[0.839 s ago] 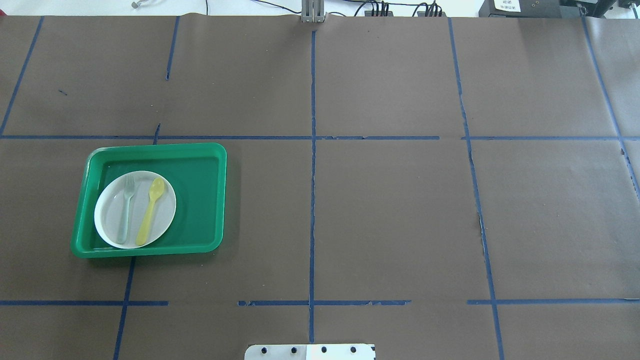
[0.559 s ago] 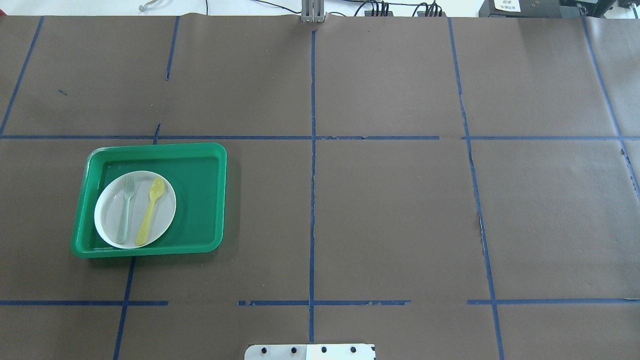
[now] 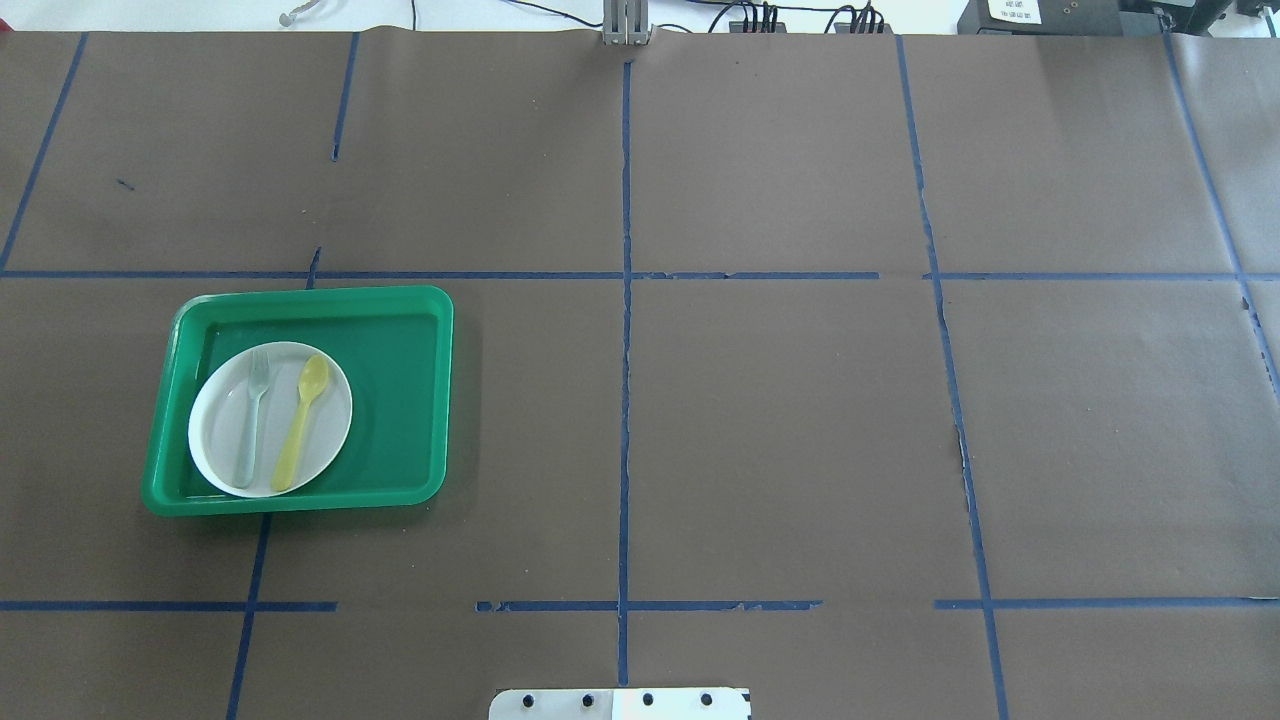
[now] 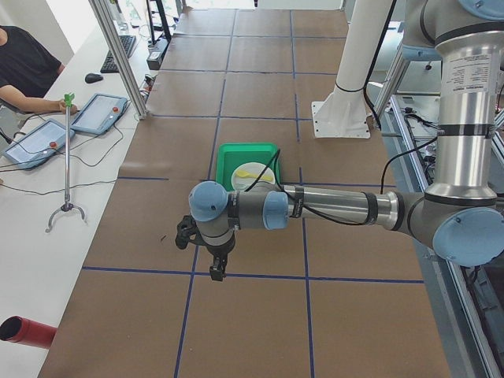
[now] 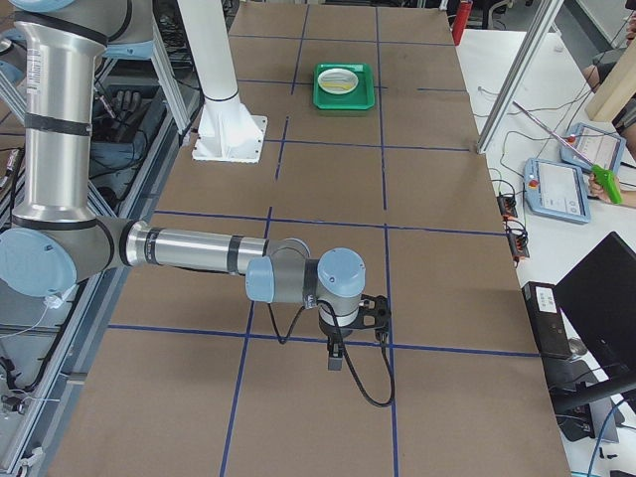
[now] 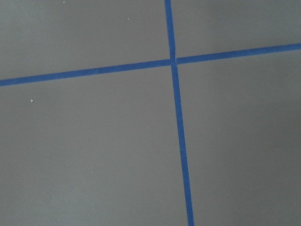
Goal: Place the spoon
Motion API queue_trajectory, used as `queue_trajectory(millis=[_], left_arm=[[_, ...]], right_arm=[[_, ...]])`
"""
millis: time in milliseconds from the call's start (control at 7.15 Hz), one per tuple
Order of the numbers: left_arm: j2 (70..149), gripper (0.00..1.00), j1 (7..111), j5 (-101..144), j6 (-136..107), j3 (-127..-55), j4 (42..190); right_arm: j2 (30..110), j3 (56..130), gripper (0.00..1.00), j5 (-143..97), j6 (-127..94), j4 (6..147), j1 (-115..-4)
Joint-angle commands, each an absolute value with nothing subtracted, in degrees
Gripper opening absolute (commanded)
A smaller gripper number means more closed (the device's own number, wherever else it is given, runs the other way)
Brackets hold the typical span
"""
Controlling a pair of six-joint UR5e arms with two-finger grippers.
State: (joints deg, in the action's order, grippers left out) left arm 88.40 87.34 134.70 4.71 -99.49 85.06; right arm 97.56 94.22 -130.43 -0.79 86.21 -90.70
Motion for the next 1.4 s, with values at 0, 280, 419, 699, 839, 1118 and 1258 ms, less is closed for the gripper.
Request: queue_trajectory(millis=[0, 280, 419, 699, 839, 1118, 1258], left_arm=[[88.7, 1.00, 78.4, 134.5, -10.8, -107.4, 89.9], [89.0, 1.00, 67.3, 133.8, -29.4, -113.7, 93.9], [92.1, 1.00, 61.3, 129.1, -39.4, -116.0, 93.9], [97.5, 1.00, 50.8, 122.6, -53.0, -115.5, 93.8], [97.8, 1.00, 48.1, 120.6, -54.7, -114.3, 94.0], [98.9, 1.00, 45.2, 119.8, -55.9, -109.4, 99.0], [98.9, 0.96, 43.3, 118.7, -59.1, -106.8, 102.8]], right_arm=[[97.6, 94.2, 1.00, -130.4, -0.8, 86.2, -90.7], [97.6, 94.2, 1.00, -130.4, -0.8, 86.2, -90.7], [97.6, 94.2, 1.00, -130.4, -0.8, 86.2, -90.7], [97.6, 94.2, 1.00, -130.4, -0.8, 86.2, -90.7], [97.6, 94.2, 1.00, -130.4, -0.7, 86.1, -90.7], [97.6, 94.2, 1.00, -130.4, -0.8, 86.2, -90.7], [97.6, 94.2, 1.00, -130.4, -0.8, 86.2, -90.7]])
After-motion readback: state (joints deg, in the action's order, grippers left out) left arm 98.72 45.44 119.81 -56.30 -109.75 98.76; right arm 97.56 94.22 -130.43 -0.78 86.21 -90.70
